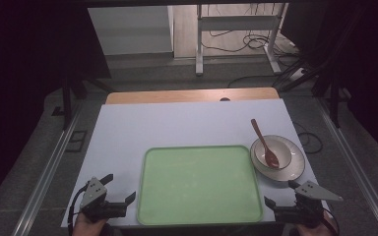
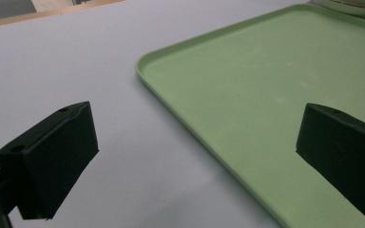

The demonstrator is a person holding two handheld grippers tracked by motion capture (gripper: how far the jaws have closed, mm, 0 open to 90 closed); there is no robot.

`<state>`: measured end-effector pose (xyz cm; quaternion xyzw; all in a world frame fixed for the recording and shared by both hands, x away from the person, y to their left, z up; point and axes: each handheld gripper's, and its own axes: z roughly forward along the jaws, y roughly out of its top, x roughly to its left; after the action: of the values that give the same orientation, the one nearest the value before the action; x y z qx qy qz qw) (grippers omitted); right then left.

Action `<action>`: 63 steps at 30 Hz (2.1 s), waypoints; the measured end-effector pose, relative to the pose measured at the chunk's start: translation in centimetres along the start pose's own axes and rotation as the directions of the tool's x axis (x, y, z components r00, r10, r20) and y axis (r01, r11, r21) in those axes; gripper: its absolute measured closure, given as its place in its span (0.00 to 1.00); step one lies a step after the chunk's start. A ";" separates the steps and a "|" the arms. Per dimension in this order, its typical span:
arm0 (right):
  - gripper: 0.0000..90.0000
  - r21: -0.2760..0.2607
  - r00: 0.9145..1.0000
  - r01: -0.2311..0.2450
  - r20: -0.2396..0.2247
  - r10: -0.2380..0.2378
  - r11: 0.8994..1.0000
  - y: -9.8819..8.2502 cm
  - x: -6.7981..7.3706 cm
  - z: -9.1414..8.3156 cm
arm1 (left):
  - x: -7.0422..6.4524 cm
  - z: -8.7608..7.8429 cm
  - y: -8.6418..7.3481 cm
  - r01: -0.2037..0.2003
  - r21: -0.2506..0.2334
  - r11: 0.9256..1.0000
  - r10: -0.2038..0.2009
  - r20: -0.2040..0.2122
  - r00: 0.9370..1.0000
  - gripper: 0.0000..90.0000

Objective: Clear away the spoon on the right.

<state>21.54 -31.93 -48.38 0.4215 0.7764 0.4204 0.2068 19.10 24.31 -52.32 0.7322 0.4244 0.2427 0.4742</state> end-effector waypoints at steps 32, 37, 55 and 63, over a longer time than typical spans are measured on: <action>0.00 0.047 1.000 0.026 0.006 -0.027 0.999 0.0 -0.3 0.6 | -0.1 0.0 0.0 -0.009 -0.001 1.000 0.009 0.009 1.000 0.02; 0.00 0.033 1.000 0.029 0.007 -0.029 0.999 0.2 -0.4 0.5 | 0.0 0.0 0.0 -0.007 -0.002 1.000 0.007 0.009 1.000 0.02; 0.00 0.030 0.996 0.066 0.065 -0.068 0.997 1.6 -0.5 0.8 | 0.0 0.0 0.0 -0.004 -0.004 1.000 0.004 0.010 1.000 0.03; 0.00 0.017 0.997 0.066 0.040 -0.067 0.998 2.3 -0.7 0.8 | 0.0 0.0 0.0 -0.003 -0.006 1.000 0.003 0.008 1.000 0.03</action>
<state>23.61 -31.50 -46.96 0.4056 0.7888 0.3986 0.2334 19.04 24.33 -52.34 0.7325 0.4207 0.2417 0.4776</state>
